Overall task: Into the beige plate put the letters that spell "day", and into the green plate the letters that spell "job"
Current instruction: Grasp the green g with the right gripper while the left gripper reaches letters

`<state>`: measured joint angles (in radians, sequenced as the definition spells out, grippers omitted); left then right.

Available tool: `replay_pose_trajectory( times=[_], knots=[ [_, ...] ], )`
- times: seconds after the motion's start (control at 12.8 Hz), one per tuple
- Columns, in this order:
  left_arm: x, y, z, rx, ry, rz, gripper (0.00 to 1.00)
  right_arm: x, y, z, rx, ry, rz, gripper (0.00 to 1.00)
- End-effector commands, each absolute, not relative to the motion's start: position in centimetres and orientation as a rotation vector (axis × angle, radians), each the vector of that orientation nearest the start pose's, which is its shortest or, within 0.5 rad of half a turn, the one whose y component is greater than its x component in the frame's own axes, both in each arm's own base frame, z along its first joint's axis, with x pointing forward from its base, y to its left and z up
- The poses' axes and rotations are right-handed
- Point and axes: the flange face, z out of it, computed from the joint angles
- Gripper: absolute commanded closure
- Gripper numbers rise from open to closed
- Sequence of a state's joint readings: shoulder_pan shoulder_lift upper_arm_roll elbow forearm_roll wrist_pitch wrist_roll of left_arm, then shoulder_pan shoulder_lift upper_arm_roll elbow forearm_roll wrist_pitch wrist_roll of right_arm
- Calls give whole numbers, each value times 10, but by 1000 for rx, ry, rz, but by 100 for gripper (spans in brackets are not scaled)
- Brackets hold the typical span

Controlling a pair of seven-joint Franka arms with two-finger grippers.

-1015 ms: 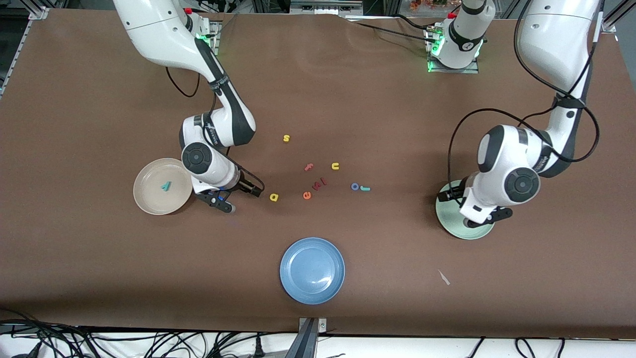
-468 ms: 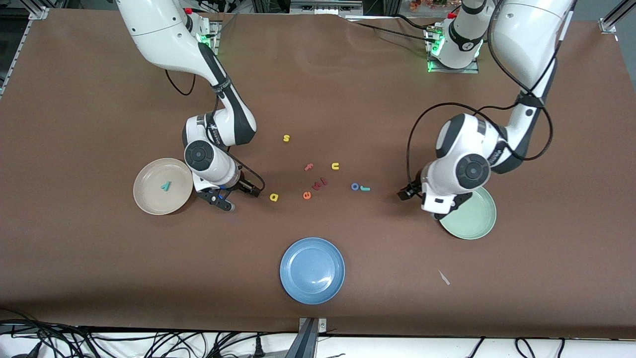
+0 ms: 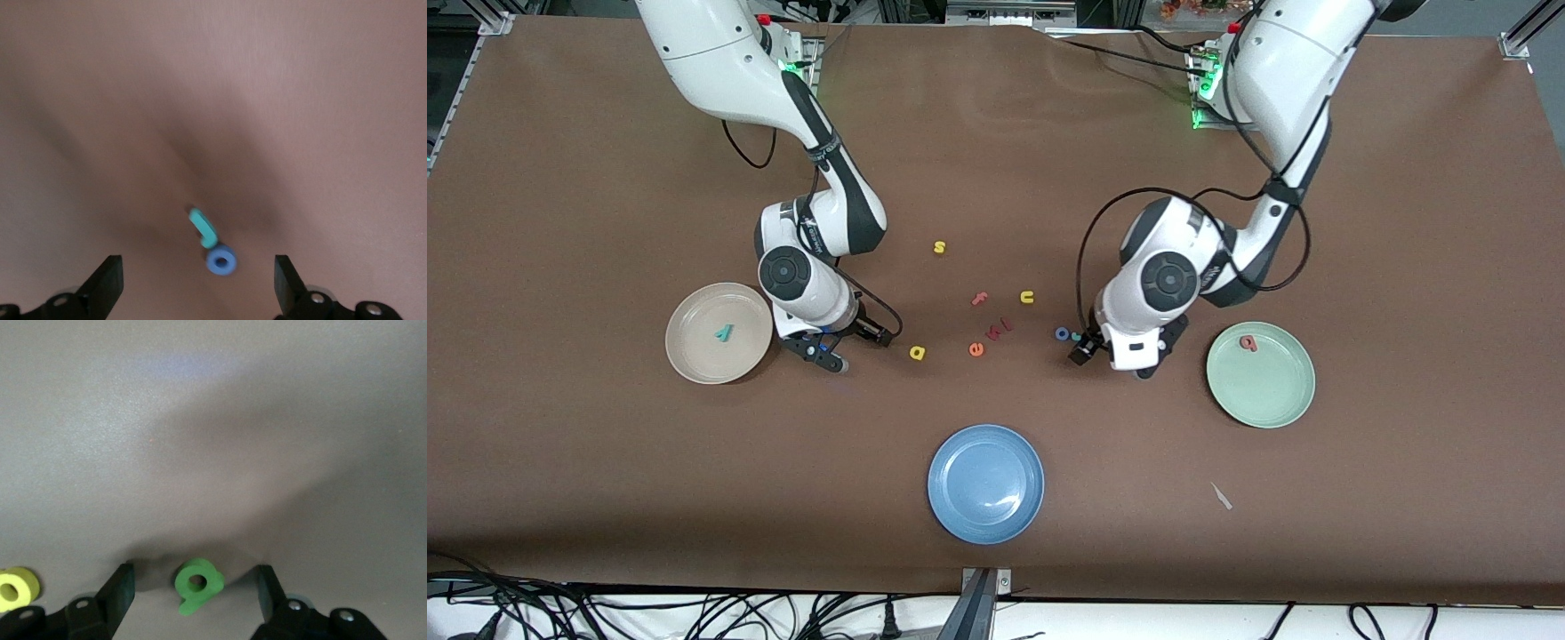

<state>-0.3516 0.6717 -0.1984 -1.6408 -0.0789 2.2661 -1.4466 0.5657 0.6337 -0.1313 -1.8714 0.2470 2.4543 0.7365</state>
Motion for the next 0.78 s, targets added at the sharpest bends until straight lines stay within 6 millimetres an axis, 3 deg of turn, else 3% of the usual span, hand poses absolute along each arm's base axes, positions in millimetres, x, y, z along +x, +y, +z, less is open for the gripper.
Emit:
replay_pose_trajectory(
  times=[0.0,0.31,0.7],
  knots=[
    [592,-372,209,-2745,-1703,261,7,563,270,179,-2987,767,124,17],
    [590,-373,198,-2665,-1805,263,18,563,270,178,-2987,770,127,31],
    [585,-371,173,-2634,-1792,289,21,562,271,181,-2994,766,157,51]
  ],
)
